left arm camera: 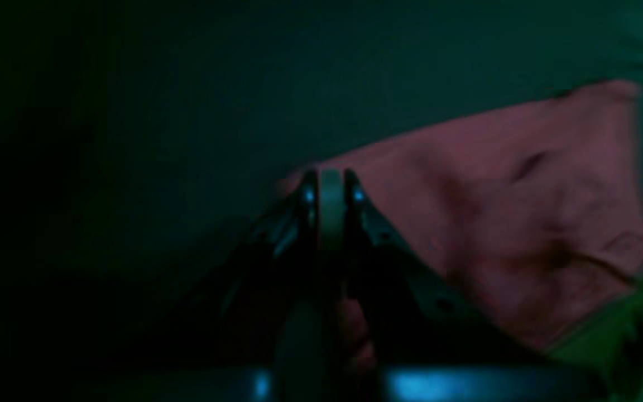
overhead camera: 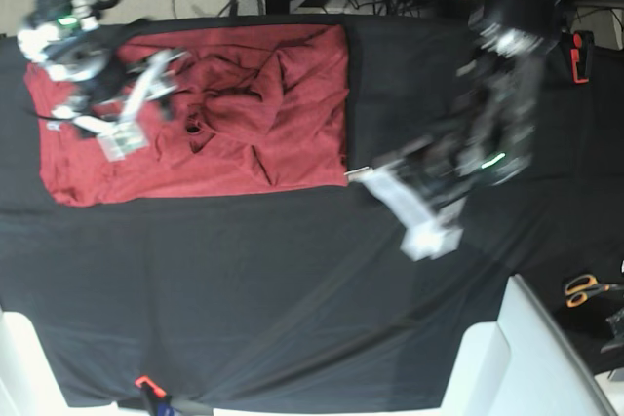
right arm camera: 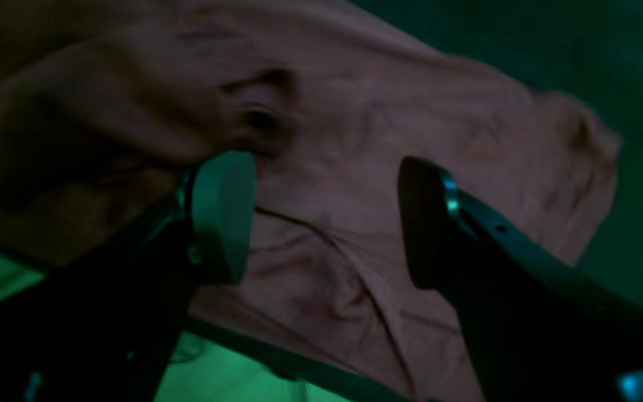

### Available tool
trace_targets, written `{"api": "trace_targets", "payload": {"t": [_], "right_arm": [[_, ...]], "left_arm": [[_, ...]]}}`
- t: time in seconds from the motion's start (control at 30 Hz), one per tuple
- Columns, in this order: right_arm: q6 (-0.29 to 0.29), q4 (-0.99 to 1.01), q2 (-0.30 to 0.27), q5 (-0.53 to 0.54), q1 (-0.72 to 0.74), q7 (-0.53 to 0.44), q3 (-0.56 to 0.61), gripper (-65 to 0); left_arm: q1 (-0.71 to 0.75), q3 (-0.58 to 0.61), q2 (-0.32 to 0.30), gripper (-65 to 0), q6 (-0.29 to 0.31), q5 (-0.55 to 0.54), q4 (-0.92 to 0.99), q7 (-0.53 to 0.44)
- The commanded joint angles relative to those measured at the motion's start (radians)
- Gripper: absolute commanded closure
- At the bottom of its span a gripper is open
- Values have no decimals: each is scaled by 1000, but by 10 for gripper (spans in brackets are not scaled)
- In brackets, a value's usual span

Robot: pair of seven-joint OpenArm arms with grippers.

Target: Fold the T-shirt properly

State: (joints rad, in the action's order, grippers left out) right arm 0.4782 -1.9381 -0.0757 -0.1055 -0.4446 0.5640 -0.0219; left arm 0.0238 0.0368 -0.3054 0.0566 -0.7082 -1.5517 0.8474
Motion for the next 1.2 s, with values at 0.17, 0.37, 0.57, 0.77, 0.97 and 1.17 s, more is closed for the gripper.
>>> {"api": "trace_targets", "payload": {"t": [0.17, 0.37, 0.57, 0.77, 0.97, 1.17], "right_arm": [[-5, -22, 34, -139, 108, 80, 261, -14], [-36, 55, 103, -141, 278, 282, 448, -3], [-396, 262, 190, -138, 407, 433, 574, -5], [-803, 365, 195, 108, 450, 488, 679, -6], [-1041, 512, 192, 378, 514, 452, 689, -6], [-1091, 610, 188, 396, 548, 413, 679, -6]], "left_arm": [[252, -413, -127, 0, 73, -17, -83, -24], [388, -699, -120, 0, 289, -11, -80, -24], [411, -748, -94, 0, 329, -11, -82, -24], [403, -743, -74, 0, 329, -11, -82, -24], [402, -742, -74, 0, 329, -11, -80, -24], [405, -742, -76, 0, 329, -11, -80, -24]]}}
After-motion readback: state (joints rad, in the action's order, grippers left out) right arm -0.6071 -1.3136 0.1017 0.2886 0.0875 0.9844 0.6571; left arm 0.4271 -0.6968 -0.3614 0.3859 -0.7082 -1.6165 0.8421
